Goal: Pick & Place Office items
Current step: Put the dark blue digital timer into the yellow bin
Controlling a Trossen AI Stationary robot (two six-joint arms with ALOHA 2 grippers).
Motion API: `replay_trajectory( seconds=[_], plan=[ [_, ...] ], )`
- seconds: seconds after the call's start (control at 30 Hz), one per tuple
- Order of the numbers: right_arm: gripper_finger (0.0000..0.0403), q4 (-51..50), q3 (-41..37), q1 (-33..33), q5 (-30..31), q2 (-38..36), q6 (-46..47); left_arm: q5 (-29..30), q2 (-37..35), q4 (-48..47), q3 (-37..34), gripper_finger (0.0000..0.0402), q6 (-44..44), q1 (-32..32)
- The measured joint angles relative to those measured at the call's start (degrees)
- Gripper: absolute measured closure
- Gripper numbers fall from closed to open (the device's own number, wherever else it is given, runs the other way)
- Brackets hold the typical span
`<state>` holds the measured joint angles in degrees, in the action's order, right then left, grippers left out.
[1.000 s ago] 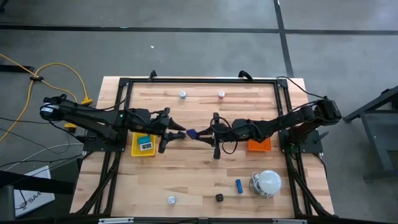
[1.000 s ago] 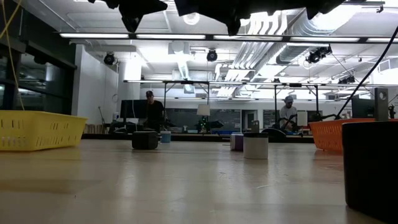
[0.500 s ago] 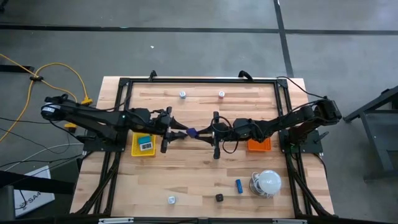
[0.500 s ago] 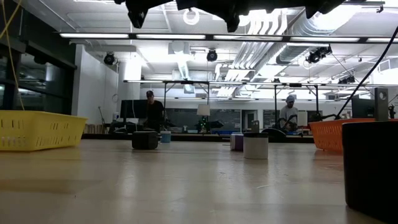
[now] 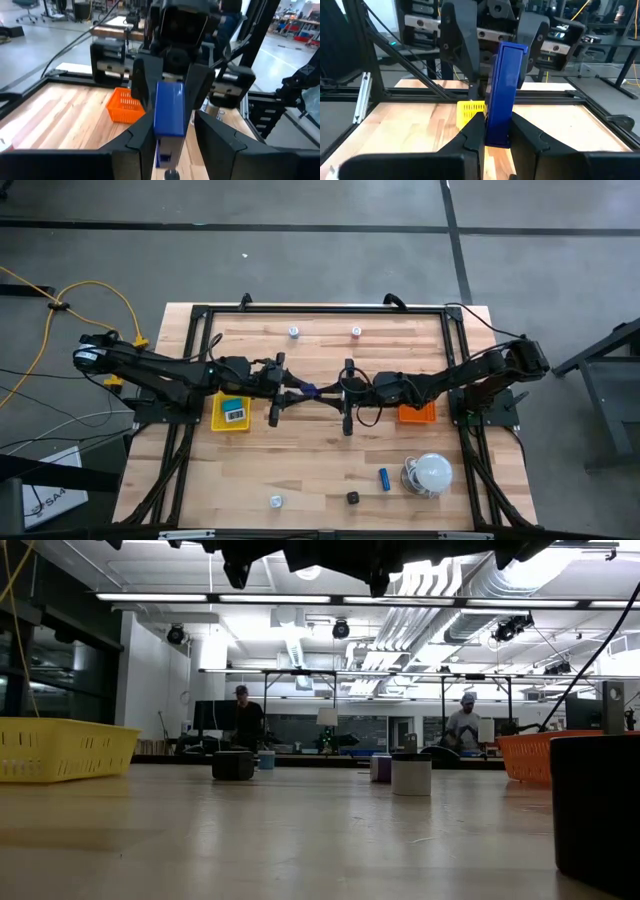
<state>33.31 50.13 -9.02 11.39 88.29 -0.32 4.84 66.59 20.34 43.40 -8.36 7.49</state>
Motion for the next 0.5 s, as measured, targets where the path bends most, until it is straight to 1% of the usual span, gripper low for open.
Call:
replay_trajectory(
  seconds=[0.5],
  plan=[
    [0.0346, -0.12, 0.00, 0.00, -0.01, 0.00, 0.20, -0.02, -0.02, -0.11, 0.00, 0.0279, -0.16, 0.02]
  ],
)
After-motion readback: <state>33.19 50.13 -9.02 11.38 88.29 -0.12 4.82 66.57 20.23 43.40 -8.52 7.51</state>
